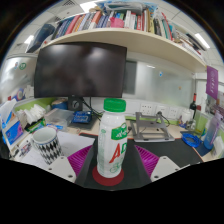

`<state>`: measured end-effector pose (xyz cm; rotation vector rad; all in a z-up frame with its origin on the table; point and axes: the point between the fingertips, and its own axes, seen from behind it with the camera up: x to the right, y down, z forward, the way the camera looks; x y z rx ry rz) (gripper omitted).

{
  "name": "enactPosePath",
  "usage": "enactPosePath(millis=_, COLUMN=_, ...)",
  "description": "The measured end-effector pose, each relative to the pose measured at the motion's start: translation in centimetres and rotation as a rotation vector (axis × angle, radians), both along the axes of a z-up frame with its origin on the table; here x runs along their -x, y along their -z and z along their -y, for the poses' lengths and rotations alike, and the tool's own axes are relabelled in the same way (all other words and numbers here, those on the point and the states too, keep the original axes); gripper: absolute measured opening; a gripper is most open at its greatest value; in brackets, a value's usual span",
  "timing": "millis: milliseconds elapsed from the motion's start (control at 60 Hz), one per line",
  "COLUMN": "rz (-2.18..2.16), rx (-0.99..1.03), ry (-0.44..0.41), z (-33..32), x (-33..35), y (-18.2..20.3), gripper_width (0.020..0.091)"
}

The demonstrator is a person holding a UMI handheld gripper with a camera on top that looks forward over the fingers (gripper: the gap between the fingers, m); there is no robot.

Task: Pour water

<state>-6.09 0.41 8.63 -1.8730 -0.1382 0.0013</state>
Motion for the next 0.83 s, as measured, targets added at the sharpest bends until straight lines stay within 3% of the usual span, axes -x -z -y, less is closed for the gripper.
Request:
enactPosePath(millis=167, rz=-0.013, rx=0.133, ry=0.053, z=6.0, x=1.2, y=-1.0, gripper_width=0.081)
enactPosePath(millis=467, rz=-0.073, rx=0.128, ry=0.151, z=9.5, x=3.8, y=-10.3, gripper_width=0.0811)
enactPosePath(millis=833, rz=-0.054, rx=0.106, ry=0.152, z=10.5, x=6.0, y=-13.6, gripper_width=0.081)
